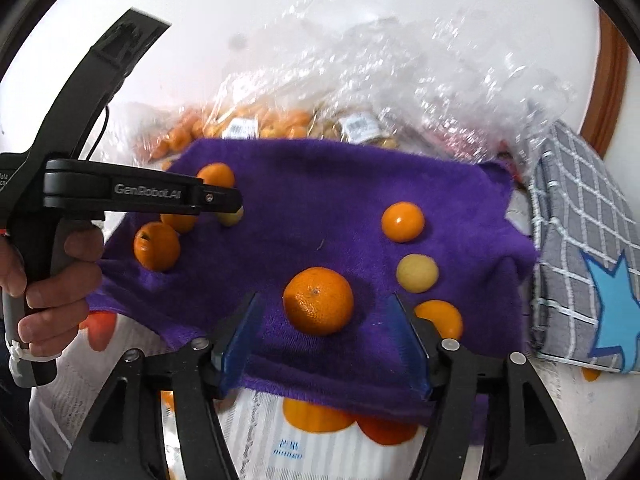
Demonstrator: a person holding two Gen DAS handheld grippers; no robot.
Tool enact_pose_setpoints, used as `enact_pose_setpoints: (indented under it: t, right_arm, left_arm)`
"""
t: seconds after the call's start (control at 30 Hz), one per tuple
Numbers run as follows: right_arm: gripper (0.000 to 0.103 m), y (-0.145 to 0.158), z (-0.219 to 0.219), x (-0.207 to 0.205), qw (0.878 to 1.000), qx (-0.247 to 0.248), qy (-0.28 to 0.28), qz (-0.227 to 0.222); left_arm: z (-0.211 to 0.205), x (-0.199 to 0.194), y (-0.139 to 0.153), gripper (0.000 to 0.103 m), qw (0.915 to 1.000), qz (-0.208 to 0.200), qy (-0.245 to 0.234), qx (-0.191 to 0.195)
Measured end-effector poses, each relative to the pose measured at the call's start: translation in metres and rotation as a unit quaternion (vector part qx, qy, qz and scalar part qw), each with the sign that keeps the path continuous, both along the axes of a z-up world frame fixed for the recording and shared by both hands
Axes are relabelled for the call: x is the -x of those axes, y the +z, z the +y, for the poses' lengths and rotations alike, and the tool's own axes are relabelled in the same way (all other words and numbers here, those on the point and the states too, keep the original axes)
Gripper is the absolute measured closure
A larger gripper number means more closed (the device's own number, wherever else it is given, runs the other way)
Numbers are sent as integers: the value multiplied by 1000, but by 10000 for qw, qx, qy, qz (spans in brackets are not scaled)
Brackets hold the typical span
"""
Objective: Organize fruits
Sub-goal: 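Open both grippers and withdraw them from the towel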
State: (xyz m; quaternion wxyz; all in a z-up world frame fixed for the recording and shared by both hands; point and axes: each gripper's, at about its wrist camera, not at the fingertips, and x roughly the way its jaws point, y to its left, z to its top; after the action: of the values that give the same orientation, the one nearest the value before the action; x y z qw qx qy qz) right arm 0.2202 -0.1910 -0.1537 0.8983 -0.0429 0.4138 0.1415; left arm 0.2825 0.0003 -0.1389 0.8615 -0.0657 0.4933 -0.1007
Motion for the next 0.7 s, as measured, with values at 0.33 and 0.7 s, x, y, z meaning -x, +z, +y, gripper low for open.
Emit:
enact_pose_setpoints:
  t: [0.33,0.7]
  right_arm:
    - [38,34,-12,40,9986,-15,-488,-222]
    - [53,50,-45,88,9946,-210,-1015,-39]
  left_arm:
    - [19,66,50,61,9981,-606,111,61]
    - [26,148,44,61,9974,-668,113,265]
